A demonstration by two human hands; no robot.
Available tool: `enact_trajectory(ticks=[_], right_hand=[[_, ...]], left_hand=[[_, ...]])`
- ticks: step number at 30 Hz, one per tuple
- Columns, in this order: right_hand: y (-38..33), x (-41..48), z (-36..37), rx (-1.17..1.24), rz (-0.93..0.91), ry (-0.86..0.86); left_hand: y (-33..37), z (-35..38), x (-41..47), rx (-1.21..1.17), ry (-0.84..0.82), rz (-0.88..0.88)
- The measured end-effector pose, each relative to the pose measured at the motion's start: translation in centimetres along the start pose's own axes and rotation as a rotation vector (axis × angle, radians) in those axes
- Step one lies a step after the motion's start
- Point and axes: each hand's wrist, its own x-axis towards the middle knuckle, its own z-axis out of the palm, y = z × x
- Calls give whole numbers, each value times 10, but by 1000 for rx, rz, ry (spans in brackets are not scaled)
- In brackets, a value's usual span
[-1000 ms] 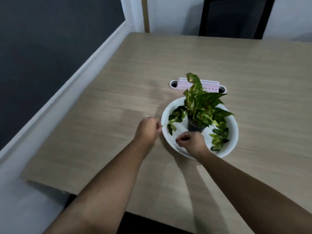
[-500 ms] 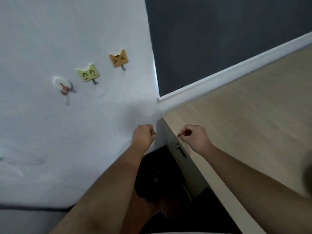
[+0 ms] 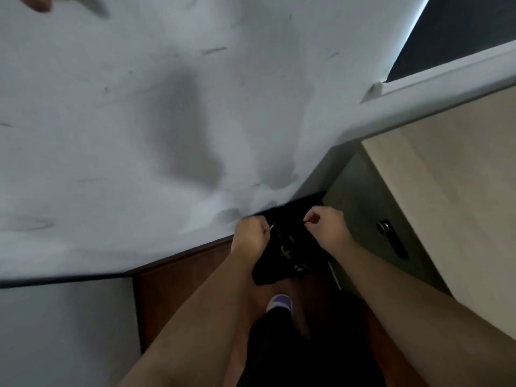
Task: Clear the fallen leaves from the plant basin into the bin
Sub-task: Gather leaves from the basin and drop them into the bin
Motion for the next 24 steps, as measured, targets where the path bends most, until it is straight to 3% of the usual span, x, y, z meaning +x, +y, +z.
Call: enact_trajectory(ticks=[6, 12, 19, 24], right_hand=[[13, 15, 15, -7, 72, -120], [-7, -12, -30, 59, 55, -50], [-41, -77, -138, 44, -120, 189], [-1, -151, -229, 147, -140, 403]], left_hand=[[-13, 14, 23, 1, -201, -31], [8, -19, -2, 1, -116, 6], [116, -69, -43, 84, 51, 201], [231, -52, -92, 167, 87, 494]])
